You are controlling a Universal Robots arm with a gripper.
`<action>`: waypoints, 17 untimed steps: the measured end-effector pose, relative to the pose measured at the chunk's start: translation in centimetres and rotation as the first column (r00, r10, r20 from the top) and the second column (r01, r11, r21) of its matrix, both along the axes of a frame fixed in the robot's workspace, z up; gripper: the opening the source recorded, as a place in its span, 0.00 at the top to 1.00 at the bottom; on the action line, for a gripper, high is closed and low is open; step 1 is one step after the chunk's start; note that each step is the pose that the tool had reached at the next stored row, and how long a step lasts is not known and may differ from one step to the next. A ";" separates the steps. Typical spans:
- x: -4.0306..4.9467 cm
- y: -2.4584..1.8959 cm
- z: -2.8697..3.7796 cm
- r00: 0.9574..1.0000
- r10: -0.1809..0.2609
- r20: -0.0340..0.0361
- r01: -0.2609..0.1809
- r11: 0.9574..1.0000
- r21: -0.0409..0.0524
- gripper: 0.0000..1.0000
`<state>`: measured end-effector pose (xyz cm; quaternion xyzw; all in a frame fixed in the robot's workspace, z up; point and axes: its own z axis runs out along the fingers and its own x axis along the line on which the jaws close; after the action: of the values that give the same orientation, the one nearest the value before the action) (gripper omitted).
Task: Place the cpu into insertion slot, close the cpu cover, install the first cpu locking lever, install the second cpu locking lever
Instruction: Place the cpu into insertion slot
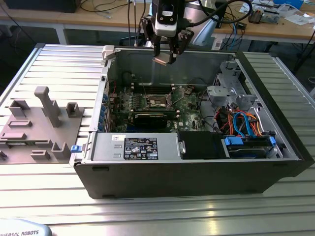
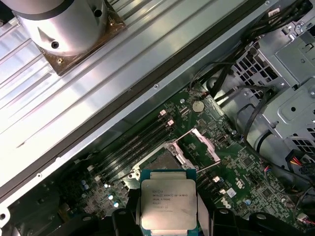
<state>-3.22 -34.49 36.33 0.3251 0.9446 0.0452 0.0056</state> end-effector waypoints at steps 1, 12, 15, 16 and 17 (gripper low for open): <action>0.00 0.00 0.00 1.000 -0.001 0.000 0.001 1.000 0.000 0.46; 0.00 0.00 -0.01 1.000 -0.023 0.000 0.023 1.000 0.000 0.46; 0.00 0.00 -0.01 1.000 -0.027 0.000 0.027 1.000 0.000 0.46; 0.00 0.00 -0.02 1.000 -0.029 0.000 0.029 1.000 0.000 0.46; 0.00 0.00 -0.02 0.999 -0.033 0.000 0.033 0.999 0.000 0.46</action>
<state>-3.22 -34.49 36.32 0.3405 0.9392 0.0451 0.0063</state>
